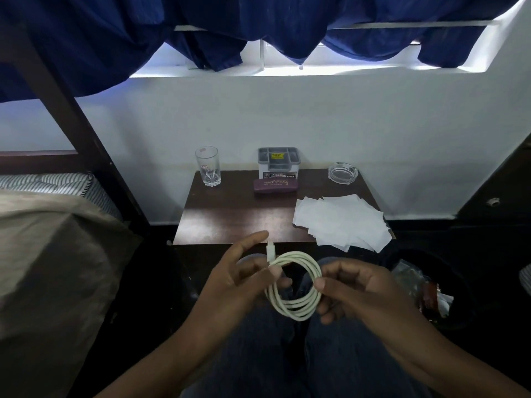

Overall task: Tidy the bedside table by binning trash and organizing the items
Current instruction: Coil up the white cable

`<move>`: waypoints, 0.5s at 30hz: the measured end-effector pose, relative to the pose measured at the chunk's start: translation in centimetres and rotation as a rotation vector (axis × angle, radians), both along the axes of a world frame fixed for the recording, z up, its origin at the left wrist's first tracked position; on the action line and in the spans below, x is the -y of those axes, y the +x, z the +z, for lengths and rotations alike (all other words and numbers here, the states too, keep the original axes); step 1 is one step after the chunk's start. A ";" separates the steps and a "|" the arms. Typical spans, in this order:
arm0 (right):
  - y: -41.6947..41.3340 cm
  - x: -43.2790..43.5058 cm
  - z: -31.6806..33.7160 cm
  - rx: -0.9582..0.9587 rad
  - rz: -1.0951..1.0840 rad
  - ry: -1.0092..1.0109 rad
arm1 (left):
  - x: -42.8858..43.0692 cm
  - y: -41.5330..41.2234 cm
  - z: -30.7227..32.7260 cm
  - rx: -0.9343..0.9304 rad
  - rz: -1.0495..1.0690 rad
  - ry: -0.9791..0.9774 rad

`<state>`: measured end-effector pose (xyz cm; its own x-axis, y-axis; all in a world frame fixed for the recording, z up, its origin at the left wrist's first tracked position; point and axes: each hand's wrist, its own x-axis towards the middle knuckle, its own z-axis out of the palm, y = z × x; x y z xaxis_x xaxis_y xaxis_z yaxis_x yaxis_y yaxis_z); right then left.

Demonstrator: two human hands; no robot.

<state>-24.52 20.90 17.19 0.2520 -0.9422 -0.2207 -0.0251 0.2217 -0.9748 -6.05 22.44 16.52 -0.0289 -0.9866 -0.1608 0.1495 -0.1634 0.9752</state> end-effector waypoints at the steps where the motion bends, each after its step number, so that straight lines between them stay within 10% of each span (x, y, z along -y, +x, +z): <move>1: 0.0 0.1 -0.1 -0.010 -0.003 -0.004 | 0.1 0.0 -0.1 -0.079 -0.004 0.057; 15: -0.5 3.5 -0.3 -0.014 0.007 0.001 | 3.4 -0.3 0.1 -0.142 0.059 0.149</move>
<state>-25.03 17.45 16.92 0.2551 -0.9403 -0.2254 -0.0399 0.2226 -0.9741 -6.37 19.03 16.63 -0.0050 -0.9529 -0.3031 0.2969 -0.2909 0.9095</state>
